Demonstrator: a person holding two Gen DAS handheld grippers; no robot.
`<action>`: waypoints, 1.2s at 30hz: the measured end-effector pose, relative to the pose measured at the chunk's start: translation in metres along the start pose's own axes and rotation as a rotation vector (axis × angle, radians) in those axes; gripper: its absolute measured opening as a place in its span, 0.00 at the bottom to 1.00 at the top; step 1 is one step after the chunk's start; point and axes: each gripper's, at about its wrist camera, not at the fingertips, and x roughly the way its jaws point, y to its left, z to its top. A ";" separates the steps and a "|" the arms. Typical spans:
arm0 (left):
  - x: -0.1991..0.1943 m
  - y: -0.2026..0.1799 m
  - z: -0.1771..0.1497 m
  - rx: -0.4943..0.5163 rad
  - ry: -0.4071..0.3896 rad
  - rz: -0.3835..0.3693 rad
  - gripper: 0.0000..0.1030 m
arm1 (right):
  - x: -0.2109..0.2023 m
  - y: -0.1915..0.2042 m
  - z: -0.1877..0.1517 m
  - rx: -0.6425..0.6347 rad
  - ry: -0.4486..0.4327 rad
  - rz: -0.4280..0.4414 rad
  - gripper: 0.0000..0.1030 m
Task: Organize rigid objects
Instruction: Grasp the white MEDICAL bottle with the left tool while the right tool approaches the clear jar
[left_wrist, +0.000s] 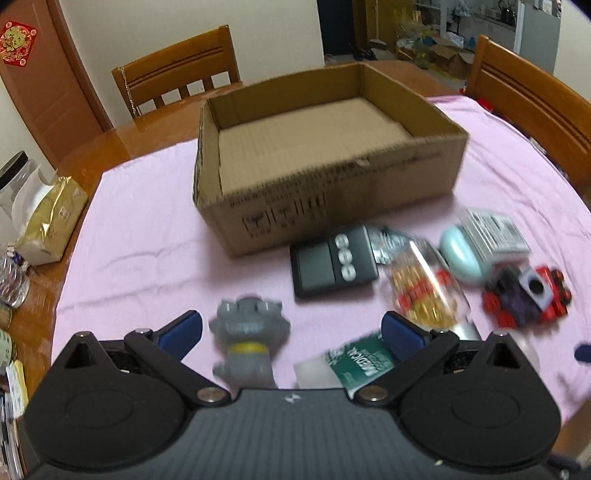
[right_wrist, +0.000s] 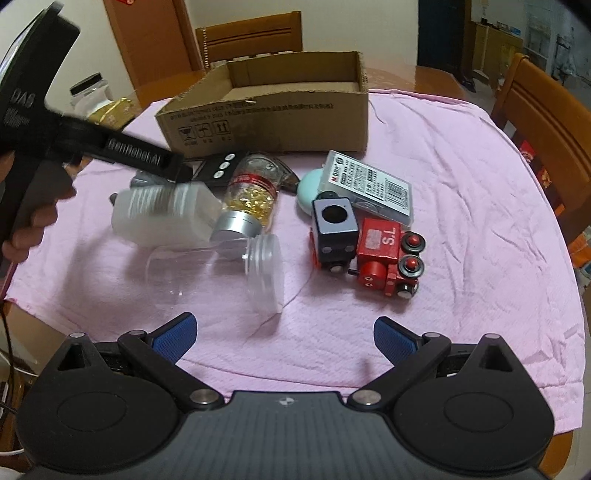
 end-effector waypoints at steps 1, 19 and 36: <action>-0.002 -0.001 -0.004 0.001 0.008 -0.002 0.99 | 0.000 0.001 0.000 -0.005 0.001 0.007 1.00; -0.010 -0.022 -0.037 0.040 0.008 -0.092 0.99 | -0.005 0.024 -0.012 -0.087 0.028 0.052 1.00; -0.014 0.022 -0.074 0.088 0.025 -0.144 0.99 | 0.027 0.047 0.017 -0.260 0.038 0.052 1.00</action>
